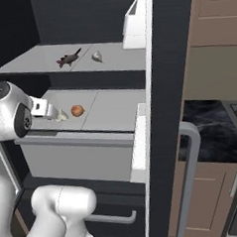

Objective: Gather the onion and garlic from the fridge and place them on a tray on the dining counter. Then gather the fishs from the fridge and place them on the other tray.

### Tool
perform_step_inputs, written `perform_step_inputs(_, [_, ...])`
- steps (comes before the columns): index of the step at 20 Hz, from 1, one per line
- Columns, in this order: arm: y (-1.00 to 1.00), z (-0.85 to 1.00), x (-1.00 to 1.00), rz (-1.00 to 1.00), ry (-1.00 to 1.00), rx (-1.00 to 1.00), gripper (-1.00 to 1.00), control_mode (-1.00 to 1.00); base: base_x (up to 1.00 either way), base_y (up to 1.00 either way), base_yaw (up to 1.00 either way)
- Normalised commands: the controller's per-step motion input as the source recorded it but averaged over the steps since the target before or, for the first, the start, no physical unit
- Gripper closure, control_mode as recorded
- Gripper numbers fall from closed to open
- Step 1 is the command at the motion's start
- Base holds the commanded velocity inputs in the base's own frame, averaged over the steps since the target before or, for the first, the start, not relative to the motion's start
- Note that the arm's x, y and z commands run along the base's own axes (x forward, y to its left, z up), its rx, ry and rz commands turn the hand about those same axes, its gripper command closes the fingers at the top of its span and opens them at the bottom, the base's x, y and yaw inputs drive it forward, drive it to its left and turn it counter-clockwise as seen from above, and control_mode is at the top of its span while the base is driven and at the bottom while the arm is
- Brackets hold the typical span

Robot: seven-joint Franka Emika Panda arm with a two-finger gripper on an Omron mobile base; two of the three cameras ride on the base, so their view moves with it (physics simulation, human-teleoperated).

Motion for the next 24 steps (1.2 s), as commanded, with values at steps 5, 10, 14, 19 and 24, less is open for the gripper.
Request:
perform_step_inputs(5, [0.03, -0.23, 0.24, 0.0, 0.1, 0.0, -1.0, -1.0, 0.0, 0.0, 0.0])
perform_step_inputs(10, [0.09, -0.23, 0.49, 0.0, 0.03, 0.0, -1.0, -1.0, 0.0, 0.0, 0.0])
perform_step_inputs(14, [0.14, -0.22, 0.45, 0.0, 0.02, 0.0, -1.0, -1.0, 0.0, 0.0, 0.0])
perform_step_inputs(19, [0.13, -0.22, 0.36, 0.0, 0.02, 0.0, -1.0, -1.0, 0.0, 0.0, 0.0])
perform_step_inputs(24, [0.07, -0.22, 0.31, 0.0, 0.02, 0.0, -1.0, -1.0, 0.0, 0.0, 0.0])
